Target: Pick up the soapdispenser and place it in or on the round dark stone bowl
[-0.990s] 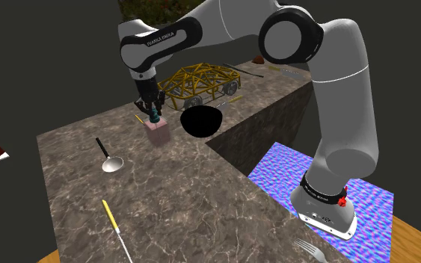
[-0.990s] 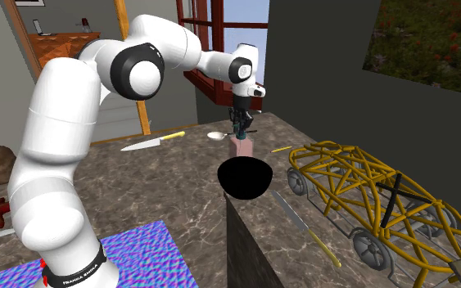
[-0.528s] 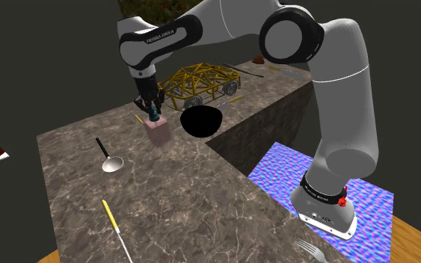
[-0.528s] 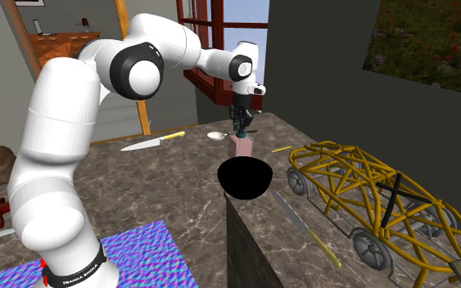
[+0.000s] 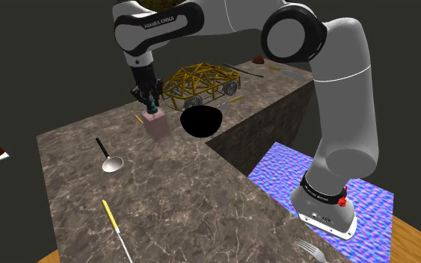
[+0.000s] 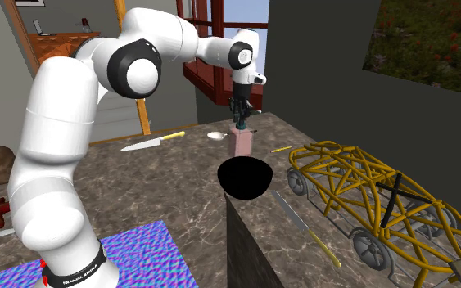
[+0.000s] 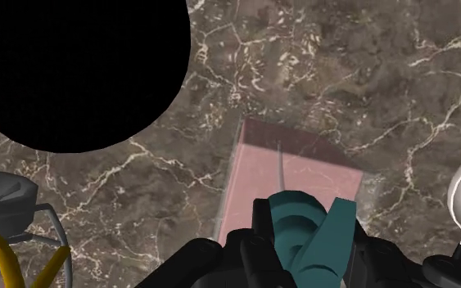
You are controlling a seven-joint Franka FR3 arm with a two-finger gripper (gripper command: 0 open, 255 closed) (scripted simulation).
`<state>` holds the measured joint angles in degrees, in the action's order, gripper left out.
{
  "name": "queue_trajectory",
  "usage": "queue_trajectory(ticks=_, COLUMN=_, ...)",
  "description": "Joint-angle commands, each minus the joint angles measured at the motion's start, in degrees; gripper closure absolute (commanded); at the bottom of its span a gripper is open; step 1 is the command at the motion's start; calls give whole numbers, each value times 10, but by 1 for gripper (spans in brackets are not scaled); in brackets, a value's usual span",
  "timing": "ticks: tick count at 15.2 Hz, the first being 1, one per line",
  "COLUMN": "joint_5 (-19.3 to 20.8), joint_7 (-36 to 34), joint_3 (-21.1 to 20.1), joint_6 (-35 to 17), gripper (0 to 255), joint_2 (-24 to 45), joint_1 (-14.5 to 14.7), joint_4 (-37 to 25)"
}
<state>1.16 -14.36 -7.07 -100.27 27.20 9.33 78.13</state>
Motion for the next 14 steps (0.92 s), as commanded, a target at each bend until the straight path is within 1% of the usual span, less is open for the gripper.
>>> queue_trajectory(ticks=1, joint_5=0, joint_7=1, joint_3=0, joint_6=14, gripper=255, joint_2=-1, joint_1=0, joint_4=-13)
queue_trajectory(ticks=8, joint_5=0, joint_7=0, joint_3=0, joint_6=69, gripper=255, joint_2=0, joint_1=1, joint_4=-69)
queue_trajectory(ticks=14, joint_5=1, joint_7=-1, joint_3=-1, joint_6=121, gripper=255, joint_2=10, joint_1=4, joint_4=-130)
